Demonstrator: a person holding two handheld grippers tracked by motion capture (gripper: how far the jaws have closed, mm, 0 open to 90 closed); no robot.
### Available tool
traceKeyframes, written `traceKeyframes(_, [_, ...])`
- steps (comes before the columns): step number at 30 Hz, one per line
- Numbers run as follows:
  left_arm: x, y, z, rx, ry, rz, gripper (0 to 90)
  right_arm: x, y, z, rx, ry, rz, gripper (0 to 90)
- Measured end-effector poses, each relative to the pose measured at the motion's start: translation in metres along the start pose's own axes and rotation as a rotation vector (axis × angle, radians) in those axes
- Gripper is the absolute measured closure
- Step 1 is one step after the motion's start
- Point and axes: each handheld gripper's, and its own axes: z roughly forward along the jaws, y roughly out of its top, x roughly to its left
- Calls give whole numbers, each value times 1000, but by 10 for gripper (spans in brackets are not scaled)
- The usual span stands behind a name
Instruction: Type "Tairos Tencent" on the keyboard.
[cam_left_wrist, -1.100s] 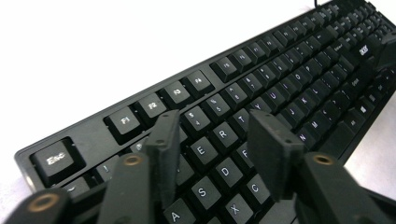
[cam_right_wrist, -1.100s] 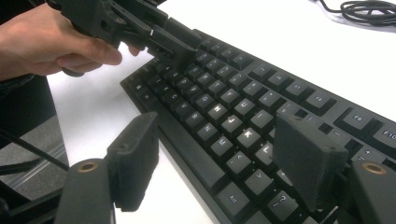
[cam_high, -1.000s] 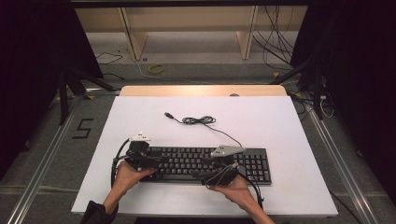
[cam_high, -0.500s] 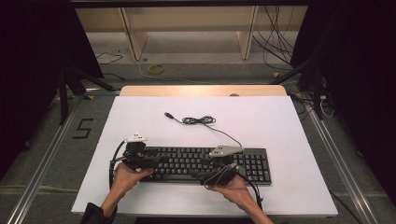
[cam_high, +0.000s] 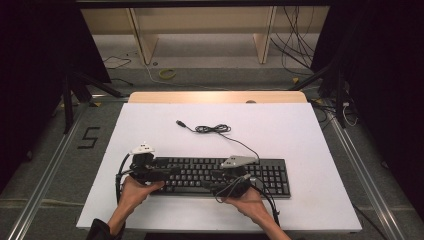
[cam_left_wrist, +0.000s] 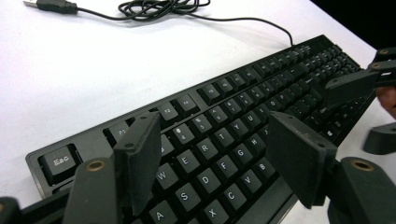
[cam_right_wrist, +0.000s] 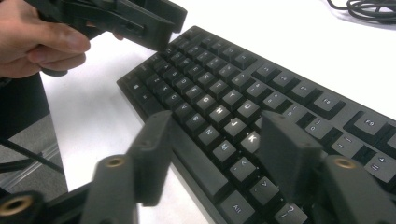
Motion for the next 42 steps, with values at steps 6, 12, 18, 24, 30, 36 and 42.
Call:
traceKeyframes(6, [-2,-2,-2,-21,-8,5,333,0,2,6,8,-14,7,630])
traceKeyframes(12, [-4,-5,-3,-32,-15,4,322,1,5,14,17,-13,2,750])
traceKeyframes(18, [-6,-8,-4,-39,-28,9,321,1,6,23,42,-14,-14,832])
traceKeyframes(24, [-9,-12,-5,-37,-45,26,321,4,7,30,69,-9,-25,883])
traceKeyframes(30, [-11,-15,-8,-41,-53,34,321,6,7,38,88,-11,-37,894])
traceKeyframes(36, [-13,-18,-10,-42,-56,33,321,6,6,43,100,-16,-40,897])
traceKeyframes(42, [-14,-20,-11,-40,-56,39,321,5,5,46,111,-22,-40,897])
